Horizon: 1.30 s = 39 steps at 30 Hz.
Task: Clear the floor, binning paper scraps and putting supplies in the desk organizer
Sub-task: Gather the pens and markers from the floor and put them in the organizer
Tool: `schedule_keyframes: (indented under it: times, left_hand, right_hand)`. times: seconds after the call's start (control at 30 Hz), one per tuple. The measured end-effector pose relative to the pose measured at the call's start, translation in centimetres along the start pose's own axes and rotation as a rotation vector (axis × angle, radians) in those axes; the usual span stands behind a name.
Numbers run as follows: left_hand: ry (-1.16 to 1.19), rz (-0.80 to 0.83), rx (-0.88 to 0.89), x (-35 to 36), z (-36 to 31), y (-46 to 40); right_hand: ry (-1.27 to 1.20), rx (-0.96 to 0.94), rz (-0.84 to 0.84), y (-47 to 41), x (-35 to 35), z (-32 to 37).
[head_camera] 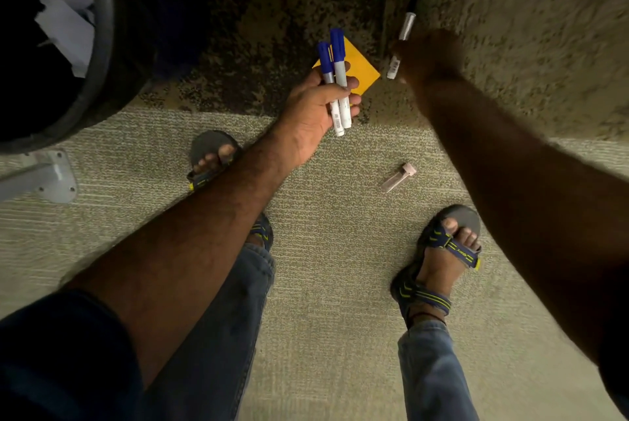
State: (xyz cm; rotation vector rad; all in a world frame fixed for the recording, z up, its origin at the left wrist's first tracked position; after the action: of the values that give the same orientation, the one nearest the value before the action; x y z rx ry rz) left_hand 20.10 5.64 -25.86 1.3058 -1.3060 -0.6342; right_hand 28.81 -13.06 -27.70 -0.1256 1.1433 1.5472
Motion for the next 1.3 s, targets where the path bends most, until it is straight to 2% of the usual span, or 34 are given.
schedule_keyframes:
  times: [0.1,0.3,0.43,0.6,0.8,1.1,1.3]
  left_hand:
    - [0.022,0.016,0.005,0.2,-0.1,0.7]
    - [0.020,0.032,0.054,1.4,-0.9,4.0]
    - [-0.007,0.082,0.086,3.8,-2.5,8.6]
    - [-0.117,0.232,0.144,7.8,-4.9,16.3]
    - [-0.193,0.258,0.172,10.3,-8.1,27.5]
    - [-0.222,0.217,0.258,13.7,-14.5,46.6]
    - [-0.302,0.214,0.347,16.1,-20.8,56.9]
  right_hand:
    - [-0.301,0.058,-0.062,2.9,-0.4,-0.1]
    - [-0.494,-0.005,-0.017,10.6,-1.4,2.1]
    - [-0.542,-0.043,0.060,15.2,-2.9,4.4]
    - [-0.611,-0.146,0.038,20.5,-8.1,11.2]
    - [-0.590,-0.144,0.028,28.2,-15.1,18.6]
    - [-0.539,-0.314,0.007,39.8,-26.2,32.3]
    - [-0.537,-0.394,-0.135,44.7,-32.9,40.6]
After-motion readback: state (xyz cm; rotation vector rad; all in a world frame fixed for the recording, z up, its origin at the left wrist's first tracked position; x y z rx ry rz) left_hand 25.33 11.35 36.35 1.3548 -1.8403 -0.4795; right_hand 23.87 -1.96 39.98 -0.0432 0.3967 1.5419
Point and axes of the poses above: each hand's wrist, its own y-axis away from the middle knuckle, its own x-axis out of the palm, z = x × y, the point moved 10 cm from there along -y, towards the middle knuckle, and after that the axes turned 14 degrees about -x, right-handed, at the moved point
